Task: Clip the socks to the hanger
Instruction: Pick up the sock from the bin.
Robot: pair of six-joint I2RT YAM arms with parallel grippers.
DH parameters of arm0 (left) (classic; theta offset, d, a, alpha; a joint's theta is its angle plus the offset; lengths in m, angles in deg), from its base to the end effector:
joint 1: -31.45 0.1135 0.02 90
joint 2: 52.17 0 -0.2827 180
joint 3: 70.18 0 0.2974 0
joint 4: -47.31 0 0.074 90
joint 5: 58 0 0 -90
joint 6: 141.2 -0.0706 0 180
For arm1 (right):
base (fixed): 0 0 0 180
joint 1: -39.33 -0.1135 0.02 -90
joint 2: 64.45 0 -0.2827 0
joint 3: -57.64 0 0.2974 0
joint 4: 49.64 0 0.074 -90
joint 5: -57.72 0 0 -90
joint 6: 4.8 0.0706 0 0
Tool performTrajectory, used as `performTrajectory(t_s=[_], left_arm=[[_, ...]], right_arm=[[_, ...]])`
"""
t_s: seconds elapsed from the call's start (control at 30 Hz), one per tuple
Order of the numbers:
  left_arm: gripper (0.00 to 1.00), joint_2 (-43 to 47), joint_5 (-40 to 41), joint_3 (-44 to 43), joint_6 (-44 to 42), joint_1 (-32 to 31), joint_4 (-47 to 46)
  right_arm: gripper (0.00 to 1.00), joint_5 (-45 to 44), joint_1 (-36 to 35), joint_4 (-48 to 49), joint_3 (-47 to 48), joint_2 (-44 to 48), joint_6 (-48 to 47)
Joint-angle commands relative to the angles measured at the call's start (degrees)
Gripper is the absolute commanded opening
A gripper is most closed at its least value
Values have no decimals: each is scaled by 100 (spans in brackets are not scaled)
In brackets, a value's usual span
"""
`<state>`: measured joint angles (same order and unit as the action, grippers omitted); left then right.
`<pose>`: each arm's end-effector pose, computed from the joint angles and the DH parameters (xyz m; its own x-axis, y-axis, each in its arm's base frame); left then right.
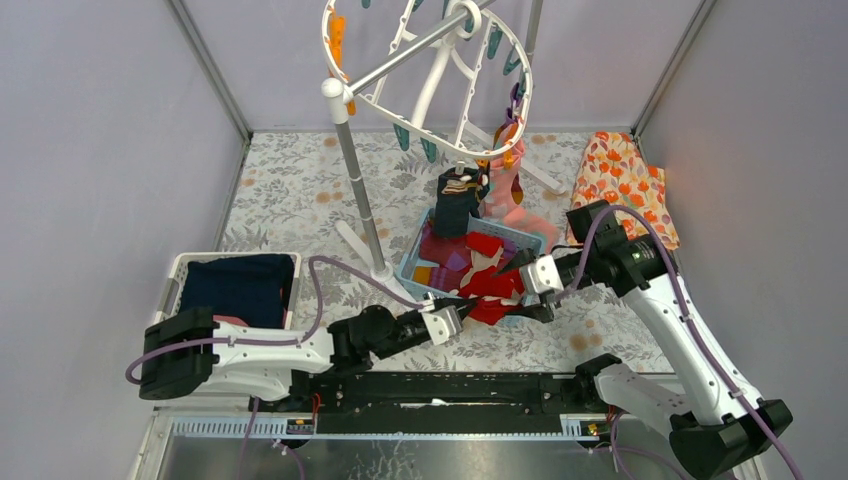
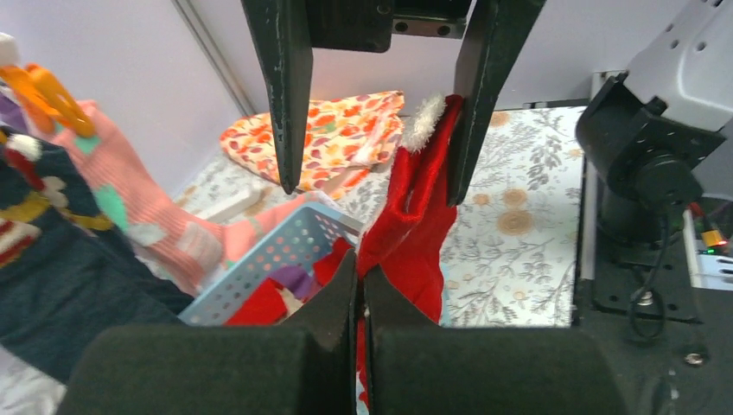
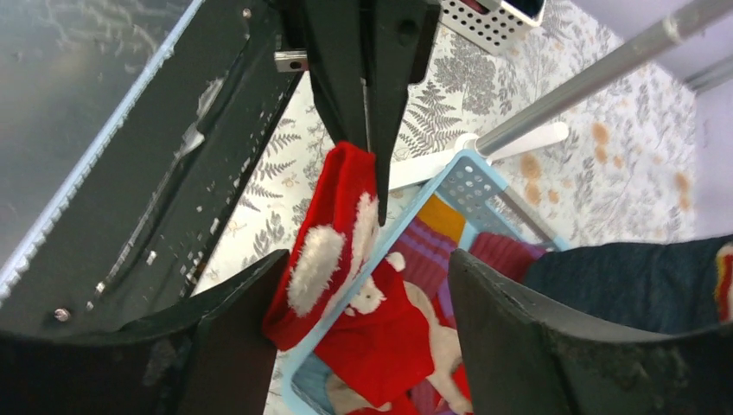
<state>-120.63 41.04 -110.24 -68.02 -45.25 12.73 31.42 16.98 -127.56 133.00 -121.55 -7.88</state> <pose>0.0846 -0.3095 0.2505 0.2914 0.0094 -0.9566 0.8784 0.3933 0.2715 0.1628 0.1354 0.3532 0.6293 -0.2196 -0.7454 -0.7655 -0.3405 -0.5460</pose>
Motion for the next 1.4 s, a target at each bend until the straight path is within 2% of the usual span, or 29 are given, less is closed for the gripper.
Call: performTrajectory(t_s=[0.0, 0.1, 0.27, 0.43, 0.6, 0.73, 0.77, 0.83, 0.87, 0.93, 1.03, 1.13, 1.17, 1.2, 1.37], left_arm=[[0, 228, 224, 350, -927, 42, -803], [0, 272, 332, 390, -1112, 42, -872], [0, 234, 555, 456, -1137, 42, -1135], [0, 308, 778, 618, -1139, 40, -1521], [0, 292, 870, 627, -1139, 42, -1536], [0, 291, 1008, 682, -1158, 42, -1742], [0, 286, 1023, 673, -1170, 42, -1742], [0, 271, 1040, 659, -1187, 42, -1742], [0, 250, 1053, 655, -1194, 42, -1742], [0, 224, 1100, 639, -1170, 42, -1746], [0, 230, 1268, 630, -929, 42, -1780], [29, 511, 1426, 619, -311, 48, -1434], [43, 673, 1353, 615, -27, 55, -1188], [51, 894, 1239, 612, 262, 77, -920], [71, 1997, 889, 493, 1772, 362, 563]], right_arm=[[75, 287, 79, 1610, -284, 180, 2817], [76, 397, 259, 2380, -456, 186, 4162], [74, 697, 320, 3163, -639, 25, 5544], [66, 634, 332, 3442, -800, -90, 5774], [50, 727, 330, 3561, -813, -142, 5848], [49, 670, 336, 3675, -883, -142, 5960], [45, 681, 341, 3695, -887, -150, 5983], [23, 759, 350, 3736, -873, -174, 6032], [16, 829, 358, 3752, -863, -185, 6037], [8, 1025, 367, 3676, -840, -188, 5882], [2, 1090, 366, 3110, -729, -180, 5029], [0, 735, 363, 2041, -651, -100, 3042], [0, 527, 363, 1754, -677, -59, 2353], [0, 394, 369, 1604, -736, -14, 1814], [0, 150, 367, 1657, -490, -21, 1454]])
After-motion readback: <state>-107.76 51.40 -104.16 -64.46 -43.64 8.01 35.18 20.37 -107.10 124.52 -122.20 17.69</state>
